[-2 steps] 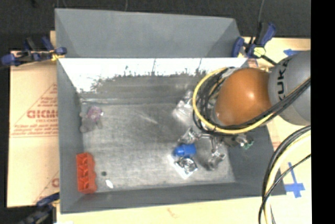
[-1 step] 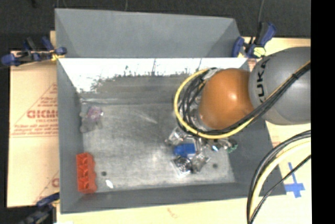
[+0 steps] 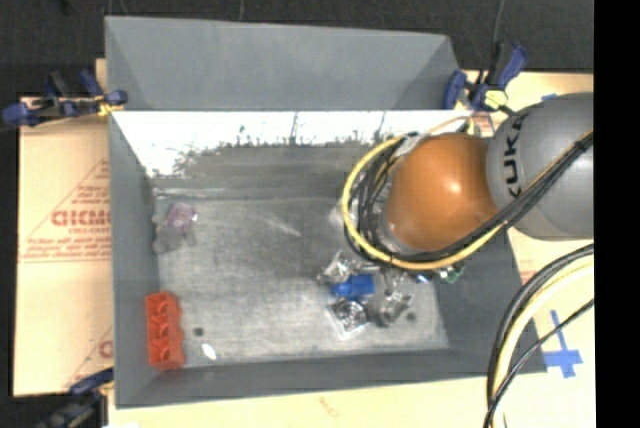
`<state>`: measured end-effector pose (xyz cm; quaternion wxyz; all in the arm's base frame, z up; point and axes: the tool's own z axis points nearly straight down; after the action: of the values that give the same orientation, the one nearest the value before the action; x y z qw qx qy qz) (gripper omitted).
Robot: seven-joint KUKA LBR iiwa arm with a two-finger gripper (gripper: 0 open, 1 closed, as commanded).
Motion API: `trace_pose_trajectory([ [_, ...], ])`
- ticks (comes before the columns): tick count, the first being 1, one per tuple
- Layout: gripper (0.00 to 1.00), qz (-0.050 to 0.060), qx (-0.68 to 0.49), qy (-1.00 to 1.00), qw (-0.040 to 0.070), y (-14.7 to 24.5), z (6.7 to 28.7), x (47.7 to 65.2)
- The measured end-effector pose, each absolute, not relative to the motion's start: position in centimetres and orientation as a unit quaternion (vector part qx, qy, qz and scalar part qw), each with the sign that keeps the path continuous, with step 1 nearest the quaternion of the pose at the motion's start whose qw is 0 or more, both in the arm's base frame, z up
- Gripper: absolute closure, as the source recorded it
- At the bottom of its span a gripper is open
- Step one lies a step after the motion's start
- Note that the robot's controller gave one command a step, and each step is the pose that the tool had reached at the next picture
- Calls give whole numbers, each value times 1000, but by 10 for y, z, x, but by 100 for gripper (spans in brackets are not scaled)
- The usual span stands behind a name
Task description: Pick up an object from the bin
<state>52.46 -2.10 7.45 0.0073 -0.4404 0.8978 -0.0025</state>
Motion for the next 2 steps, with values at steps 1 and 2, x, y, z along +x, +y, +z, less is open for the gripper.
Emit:
trace_pose_trajectory([
  [1, 100, -3, -439, 899, 5, -22, 76, 524],
  [2, 0, -1, -438, 899, 3, -22, 73, 522],
])
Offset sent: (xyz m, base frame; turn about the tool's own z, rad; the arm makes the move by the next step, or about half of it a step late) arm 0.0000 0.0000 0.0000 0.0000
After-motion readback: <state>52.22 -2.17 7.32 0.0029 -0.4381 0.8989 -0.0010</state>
